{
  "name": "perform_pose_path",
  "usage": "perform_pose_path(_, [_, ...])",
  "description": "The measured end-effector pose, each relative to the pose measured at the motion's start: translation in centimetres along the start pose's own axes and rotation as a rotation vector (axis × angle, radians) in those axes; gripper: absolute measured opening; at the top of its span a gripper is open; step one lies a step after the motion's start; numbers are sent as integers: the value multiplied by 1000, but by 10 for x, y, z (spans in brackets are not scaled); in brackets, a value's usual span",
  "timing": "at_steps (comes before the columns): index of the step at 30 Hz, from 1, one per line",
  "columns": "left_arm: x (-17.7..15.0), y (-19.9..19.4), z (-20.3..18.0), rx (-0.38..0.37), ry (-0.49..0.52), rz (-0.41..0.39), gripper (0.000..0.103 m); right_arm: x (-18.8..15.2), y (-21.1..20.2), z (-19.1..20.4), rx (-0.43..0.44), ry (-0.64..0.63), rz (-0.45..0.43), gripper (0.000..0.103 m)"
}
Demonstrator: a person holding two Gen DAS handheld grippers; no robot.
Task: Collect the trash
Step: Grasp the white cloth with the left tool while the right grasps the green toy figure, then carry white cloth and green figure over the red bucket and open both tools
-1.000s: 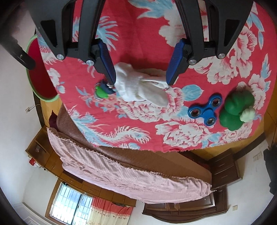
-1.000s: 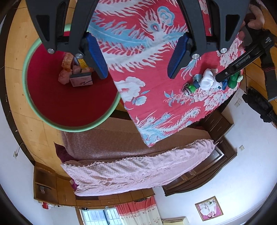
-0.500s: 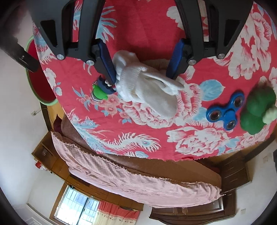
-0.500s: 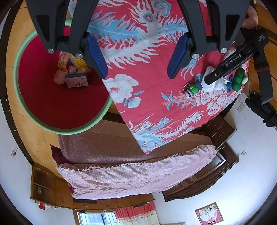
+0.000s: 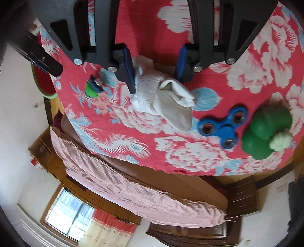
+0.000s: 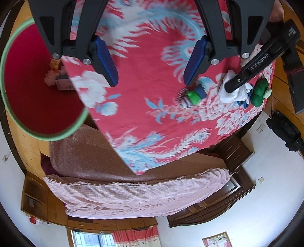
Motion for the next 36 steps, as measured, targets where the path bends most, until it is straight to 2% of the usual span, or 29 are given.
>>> perform_pose_path(6, [9,-9,16,48,-36,-41,39,7,24,28,19,-37,16,73])
perform_pose_path(9, [13,-13,23,70,-52,-61,39,9,35,39,20,-54,24,69])
perform_pose_path(18, [14,-11,31,80,-75,-50,39,9,53,54,9,-91,27,60])
perform_pose_path(22, [14,-11,31,80,-73,-48,39,9,55,60,31,-112,26,43])
perform_pose_path(24, [13,-11,31,80,-70,-46,39,9,53,63,31,-128,19,40])
perform_pose_path(25, [13,-11,30,79,-67,-44,39,9,50,64,33,-137,4,31])
perform_pose_path(36, [12,-14,23,71,-43,-52,39,10,22,57,70,-120,-53,30])
Point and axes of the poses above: each gripper's, at about its wrist camera, not at the fingertips, and y roughly the way its jaws point, z to its left, x to its top, the point moved 6 cm from there along y, roughly the way its jaws point, and after that the axes turned 5 degrees about x, right-handed, at the moved point
